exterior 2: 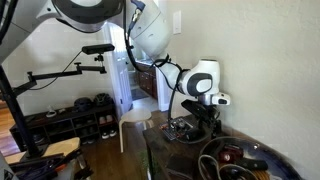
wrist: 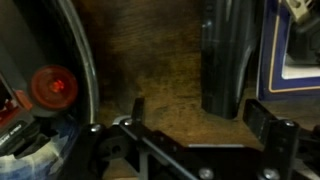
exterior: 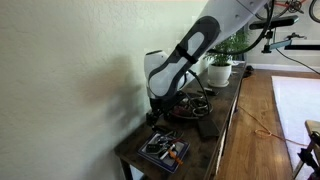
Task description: Move the object into the black tray
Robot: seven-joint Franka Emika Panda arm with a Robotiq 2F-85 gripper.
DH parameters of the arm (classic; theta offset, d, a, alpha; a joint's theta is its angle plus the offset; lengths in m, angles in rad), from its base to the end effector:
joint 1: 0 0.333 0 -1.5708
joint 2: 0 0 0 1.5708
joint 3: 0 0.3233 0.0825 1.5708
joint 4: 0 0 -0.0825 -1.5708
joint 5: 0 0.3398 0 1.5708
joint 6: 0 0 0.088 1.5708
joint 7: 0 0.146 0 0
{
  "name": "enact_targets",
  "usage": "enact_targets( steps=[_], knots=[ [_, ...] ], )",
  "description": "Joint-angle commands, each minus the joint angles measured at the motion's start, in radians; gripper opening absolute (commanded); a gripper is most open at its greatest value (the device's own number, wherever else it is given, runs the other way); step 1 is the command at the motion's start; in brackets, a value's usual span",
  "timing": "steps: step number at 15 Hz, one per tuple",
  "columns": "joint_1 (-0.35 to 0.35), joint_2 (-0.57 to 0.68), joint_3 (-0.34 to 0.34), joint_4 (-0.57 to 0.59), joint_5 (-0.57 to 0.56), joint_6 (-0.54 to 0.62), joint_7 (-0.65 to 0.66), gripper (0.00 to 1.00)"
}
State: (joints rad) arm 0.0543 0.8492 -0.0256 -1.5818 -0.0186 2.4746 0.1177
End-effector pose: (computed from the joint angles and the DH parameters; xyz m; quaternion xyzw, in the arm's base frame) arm 0.6754 0.0211 0.1390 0.9991 -0.0327 0.0229 0.0138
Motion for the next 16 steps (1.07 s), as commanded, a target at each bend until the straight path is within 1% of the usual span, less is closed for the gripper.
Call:
enact_targets(
  steps=[1,9,13,16],
  knots=[
    [0.024,-0.031,-0.034,-0.026,-0.026,-0.015,0.028,1.0],
    [0.031,-0.066,-0.07,-0.067,-0.048,0.003,0.038,1.0],
    [0.035,-0.081,-0.068,-0.085,-0.043,0.011,0.047,1.0],
    [0.039,-0.103,-0.057,-0.097,-0.028,-0.011,0.065,1.0]
  ],
)
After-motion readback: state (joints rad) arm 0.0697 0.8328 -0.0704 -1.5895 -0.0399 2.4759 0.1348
